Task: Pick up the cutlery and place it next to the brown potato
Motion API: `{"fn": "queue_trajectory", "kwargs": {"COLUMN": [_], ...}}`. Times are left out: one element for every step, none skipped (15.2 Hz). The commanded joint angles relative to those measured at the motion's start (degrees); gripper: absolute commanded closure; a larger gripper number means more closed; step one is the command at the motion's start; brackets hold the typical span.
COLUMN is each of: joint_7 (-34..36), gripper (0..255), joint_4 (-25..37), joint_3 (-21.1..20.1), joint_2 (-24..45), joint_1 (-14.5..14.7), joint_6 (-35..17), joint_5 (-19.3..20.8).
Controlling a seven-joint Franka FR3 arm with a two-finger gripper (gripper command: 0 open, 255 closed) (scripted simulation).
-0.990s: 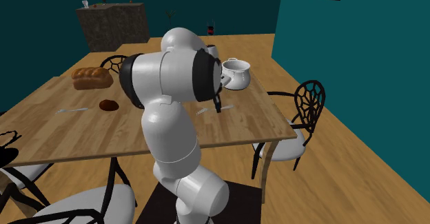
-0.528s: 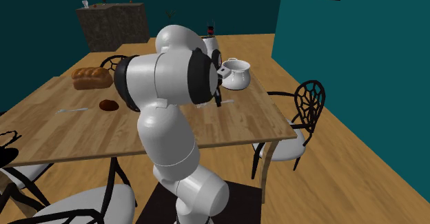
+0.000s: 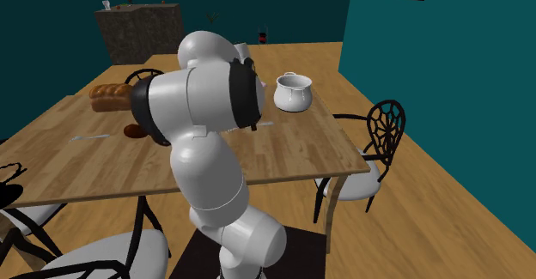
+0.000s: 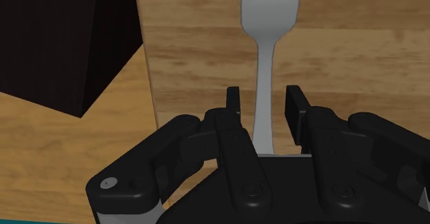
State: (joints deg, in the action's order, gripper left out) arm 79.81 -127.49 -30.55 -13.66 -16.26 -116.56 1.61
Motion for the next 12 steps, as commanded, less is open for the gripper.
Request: {"fn": "queue_trajectory", "kwargs": {"joint_7": [2.9,4.4,5.9,7.5,9.0,10.6,12.3,14.0,15.7,17.4,19.2,21.1], "gripper": [255,255,255,255,255,255,255,255,255,255,255,255], "joint_4": [0.4,0.8,1.3,1.8,2.4,3.1,3.9,4.7,5.5,6.5,7.5,8.6], "joint_3": [-1.9,-2.8,-3.8,-4.8,-5.8,-6.9,-7.9,-9.0,-10.0,-11.1,-12.2,-13.2], "joint_2": [0.4,0.6,1.0,1.4,1.9,2.4,3.1,3.8,4.6,5.6,6.6,7.7], "joint_1": [1.1,1.6,2.1,2.6,3.1,3.6,4.0,4.5,4.9,5.4,5.8,6.3], "joint_6": [0.3,0.6,0.9,1.2,1.5,1.8,2.1,2.5,2.8,3.2,3.6,4.0], "joint_5": [-0.2,-0.2,-0.2,-0.2,-0.1,0.1,0.3,0.6,1.0,1.5,2.1,2.8]}}
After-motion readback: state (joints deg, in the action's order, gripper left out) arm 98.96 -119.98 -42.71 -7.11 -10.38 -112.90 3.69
